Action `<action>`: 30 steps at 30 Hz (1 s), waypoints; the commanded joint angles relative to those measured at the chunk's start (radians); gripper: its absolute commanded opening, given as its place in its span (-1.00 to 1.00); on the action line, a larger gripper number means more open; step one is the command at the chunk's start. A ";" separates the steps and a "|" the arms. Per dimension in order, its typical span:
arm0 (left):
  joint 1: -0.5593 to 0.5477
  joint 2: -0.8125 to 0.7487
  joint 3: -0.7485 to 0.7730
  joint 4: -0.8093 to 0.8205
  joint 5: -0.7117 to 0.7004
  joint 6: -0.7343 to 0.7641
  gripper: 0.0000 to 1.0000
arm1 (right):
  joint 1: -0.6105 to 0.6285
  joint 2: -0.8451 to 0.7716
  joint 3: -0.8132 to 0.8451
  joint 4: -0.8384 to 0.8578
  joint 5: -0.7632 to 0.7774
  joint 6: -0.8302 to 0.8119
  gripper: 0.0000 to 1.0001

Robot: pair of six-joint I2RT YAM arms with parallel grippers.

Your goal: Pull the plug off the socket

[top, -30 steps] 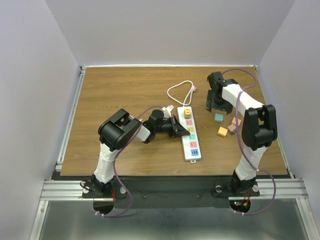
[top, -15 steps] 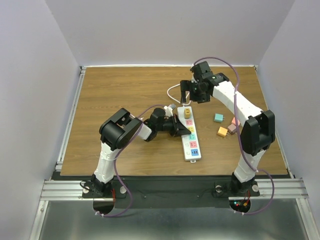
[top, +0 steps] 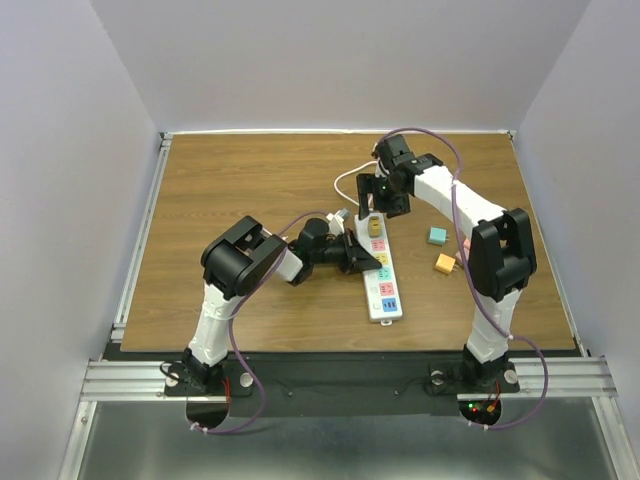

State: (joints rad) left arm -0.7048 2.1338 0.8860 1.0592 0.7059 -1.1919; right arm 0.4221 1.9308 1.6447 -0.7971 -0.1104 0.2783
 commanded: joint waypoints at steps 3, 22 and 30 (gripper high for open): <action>0.010 0.043 -0.048 -0.019 -0.016 0.003 -1.00 | 0.029 0.023 -0.060 0.062 -0.017 -0.007 0.53; 0.018 0.071 -0.088 0.070 -0.008 -0.055 -1.00 | 0.030 -0.010 -0.053 0.098 0.009 0.021 -0.99; 0.021 0.086 -0.078 0.081 -0.006 -0.064 -1.00 | 0.037 -0.148 0.015 0.046 0.052 0.044 -0.99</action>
State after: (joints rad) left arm -0.6914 2.1651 0.8310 1.2510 0.7227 -1.2922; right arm 0.4480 1.9293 1.5639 -0.7776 -0.0772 0.3035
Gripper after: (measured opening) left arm 0.019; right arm 0.382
